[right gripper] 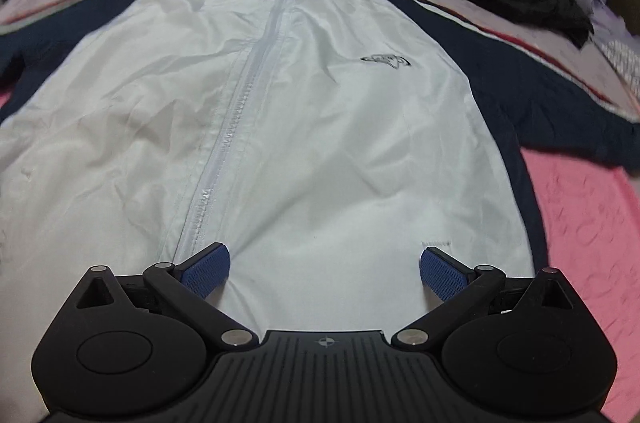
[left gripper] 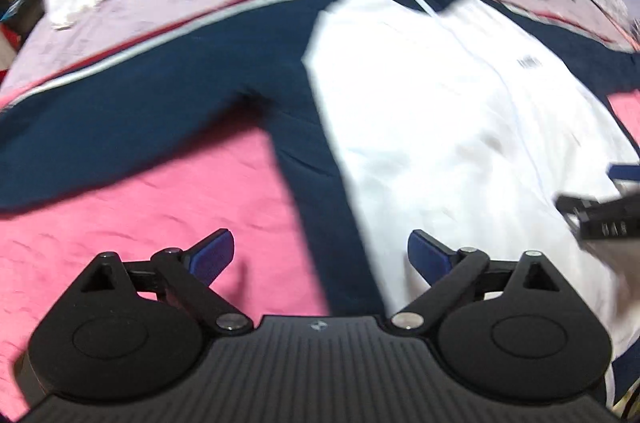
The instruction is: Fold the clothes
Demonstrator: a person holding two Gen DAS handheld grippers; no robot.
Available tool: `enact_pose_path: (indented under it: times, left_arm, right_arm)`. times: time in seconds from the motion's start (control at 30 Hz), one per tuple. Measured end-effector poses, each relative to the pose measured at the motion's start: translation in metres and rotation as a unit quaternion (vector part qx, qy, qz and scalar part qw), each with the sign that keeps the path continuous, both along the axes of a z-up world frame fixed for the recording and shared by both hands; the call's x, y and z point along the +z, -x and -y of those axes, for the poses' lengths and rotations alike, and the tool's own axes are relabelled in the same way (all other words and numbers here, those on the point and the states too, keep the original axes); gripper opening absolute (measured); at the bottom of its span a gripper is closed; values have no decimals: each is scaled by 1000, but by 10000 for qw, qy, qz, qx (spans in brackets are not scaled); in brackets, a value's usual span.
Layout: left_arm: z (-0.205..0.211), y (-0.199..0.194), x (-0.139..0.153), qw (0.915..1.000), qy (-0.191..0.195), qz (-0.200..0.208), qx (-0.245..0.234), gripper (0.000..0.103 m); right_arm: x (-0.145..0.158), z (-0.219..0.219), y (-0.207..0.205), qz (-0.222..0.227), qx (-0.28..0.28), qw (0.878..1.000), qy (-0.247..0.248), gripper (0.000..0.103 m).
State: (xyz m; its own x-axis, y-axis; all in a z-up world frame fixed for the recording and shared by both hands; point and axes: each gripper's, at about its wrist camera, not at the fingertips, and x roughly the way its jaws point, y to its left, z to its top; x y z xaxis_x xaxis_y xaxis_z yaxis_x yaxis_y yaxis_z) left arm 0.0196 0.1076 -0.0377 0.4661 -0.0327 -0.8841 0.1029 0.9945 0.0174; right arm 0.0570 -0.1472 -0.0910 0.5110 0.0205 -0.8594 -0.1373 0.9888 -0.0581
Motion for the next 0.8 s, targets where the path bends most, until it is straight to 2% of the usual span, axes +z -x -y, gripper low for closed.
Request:
enact_pose_path:
  times: [0.07,0.13,0.23,0.4,0.57,0.8]
  left_arm:
    - [18,5,-8,9994,-341,-77,-1,93]
    - [31,13,-3,9983,-572,16,45,89]
    - [48,27,13,9964,-808,218,131,89]
    - [66,58,59,9982,-414,131,424,93]
    - [96,93,90,9975,-212,-50,676,93]
    - [137,127,104,9969,-106,-330,713,94]
  right_arm:
    - [-2,5,3,205,64,9996,-157,103]
    - [1,5,4,282,256,9992,-107,103]
    - [14,11,6,37,358,9993,-103,103]
    - [66,42,53,274,454,9970,-567,103]
    - [114,79,110,406,674,9928,-902,103]
    - [138,100,172,276,916,9920,-821,103]
